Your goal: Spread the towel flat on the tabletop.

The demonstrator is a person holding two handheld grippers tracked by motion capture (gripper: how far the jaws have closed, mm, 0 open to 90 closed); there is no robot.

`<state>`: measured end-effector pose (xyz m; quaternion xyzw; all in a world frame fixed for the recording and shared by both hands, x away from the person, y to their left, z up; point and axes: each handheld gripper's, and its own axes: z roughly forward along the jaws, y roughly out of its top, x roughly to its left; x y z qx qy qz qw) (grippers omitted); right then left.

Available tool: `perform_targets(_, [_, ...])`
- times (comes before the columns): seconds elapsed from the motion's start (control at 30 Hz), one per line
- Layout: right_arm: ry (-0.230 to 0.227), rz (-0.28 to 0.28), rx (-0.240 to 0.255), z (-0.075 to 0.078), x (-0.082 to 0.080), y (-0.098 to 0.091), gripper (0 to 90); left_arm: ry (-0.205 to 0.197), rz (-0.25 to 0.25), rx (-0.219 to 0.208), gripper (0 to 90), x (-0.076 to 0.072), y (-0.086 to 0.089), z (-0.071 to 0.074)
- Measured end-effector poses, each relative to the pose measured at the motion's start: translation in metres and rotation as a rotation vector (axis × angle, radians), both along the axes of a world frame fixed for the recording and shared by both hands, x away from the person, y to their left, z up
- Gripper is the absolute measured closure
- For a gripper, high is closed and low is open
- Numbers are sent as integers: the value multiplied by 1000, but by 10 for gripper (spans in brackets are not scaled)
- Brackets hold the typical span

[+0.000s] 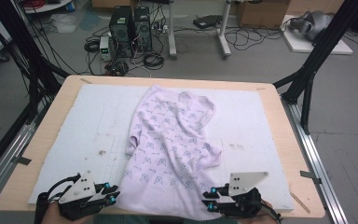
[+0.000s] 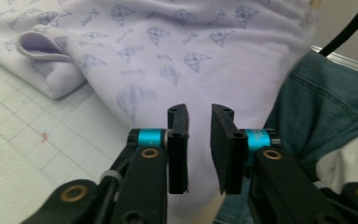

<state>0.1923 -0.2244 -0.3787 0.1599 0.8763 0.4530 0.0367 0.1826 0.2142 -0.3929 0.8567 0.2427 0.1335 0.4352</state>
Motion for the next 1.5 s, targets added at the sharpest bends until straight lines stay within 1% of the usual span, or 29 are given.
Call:
perform_targets(0.07, [-8, -28, -40, -6, 14, 0, 707, -10, 8, 10, 712, 13, -3, -7])
perform_targets(0.13, [-11, -38, -91, -17, 27, 4, 682, -8, 10, 18, 688, 26, -8, -17])
perform_targets(0.17, [-8, -38, -115, -24, 33, 7, 674, 0, 9, 25, 677, 32, -12, -23])
perform_targets(0.23, [3, -31, -129, -36, 42, 12, 654, 28, -2, 40, 647, 43, -19, -35])
perform_targets(0.27, [1, -33, -148, -41, 46, 15, 648, 36, -8, 59, 647, 48, -22, -40])
perform_targets(0.3, [4, -34, -172, -47, 49, 18, 647, 42, -7, 71, 647, 52, -25, -45])
perform_targets(0.33, [8, -28, -181, -52, 53, 21, 650, 45, -15, 75, 649, 55, -27, -49])
perform_targets(0.37, [25, -35, -193, -57, 55, 24, 695, 35, -17, 64, 677, 56, -27, -50])
perform_targets(0.4, [40, -37, -189, -61, 57, 26, 739, 49, -15, 55, 737, 57, -27, -51])
perform_targets(0.43, [60, -42, -161, -62, 58, 24, 797, 56, -21, 57, 803, 57, -28, -52])
perform_targets(0.47, [74, -52, -146, -63, 60, 23, 847, 48, -25, 60, 843, 56, -28, -52])
perform_targets(0.5, [85, -46, -141, -63, 60, 23, 869, 49, -23, 59, 865, 55, -28, -52])
perform_targets(0.6, [61, -44, -149, -63, 57, 23, 883, 51, -10, 54, 882, 52, -27, -51])
perform_targets(0.67, [62, -27, -149, -62, 54, 24, 886, 43, -10, 52, 884, 46, -25, -49])
perform_targets(0.7, [62, -19, -144, -61, 51, 23, 886, 38, -7, 42, 885, 43, -23, -46])
perform_targets(0.73, [69, -12, -133, -60, 47, 23, 886, 36, -7, 34, 885, 39, -22, -43])
perform_targets(0.83, [64, -4, -105, -52, 33, 21, 886, 18, -10, 27, 897, 24, -19, -30])
perform_targets(0.9, [57, -5, -83, -45, 23, 18, 886, 16, -12, 26, 897, 14, -17, -25])
perform_targets(1.0, [54, 8, -70, -36, 12, 15, 886, 20, -17, 30, 896, 3, -14, -23])
perform_targets(1.07, [60, 34, -80, -32, 4, 15, 883, 11, -8, 38, 889, 3, -11, -24])
perform_targets(1.1, [59, 46, -92, -30, 1, 13, 876, 9, -2, 35, 857, 5, -9, -24])
perform_targets(1.13, [63, 55, -88, -27, -1, 11, 856, 12, 6, 27, 814, 9, -8, -23])
perform_targets(1.2, [40, 31, -68, -21, 1, 5, 773, 4, 19, 13, 736, 19, -8, -24])
perform_targets(1.27, [9, -16, -86, -17, 8, 3, 703, -2, 28, 22, 682, 32, -11, -26])
perform_targets(1.33, [4, -24, -99, -18, 20, 6, 636, 10, 45, 33, 610, 47, -17, -31])
perform_targets(1.37, [6, -38, -116, -21, 26, 9, 602, 17, 48, 39, 584, 55, -20, -34])
perform_targets(1.43, [23, -48, -139, -31, 40, 17, 564, 43, 64, 28, 573, 69, -25, -43])
perform_targets(1.47, [43, -59, -132, -37, 46, 21, 560, 64, 67, 35, 581, 74, -28, -46])
perform_targets(1.5, [68, -60, -130, -44, 52, 24, 571, 73, 62, 46, 644, 76, -30, -50])
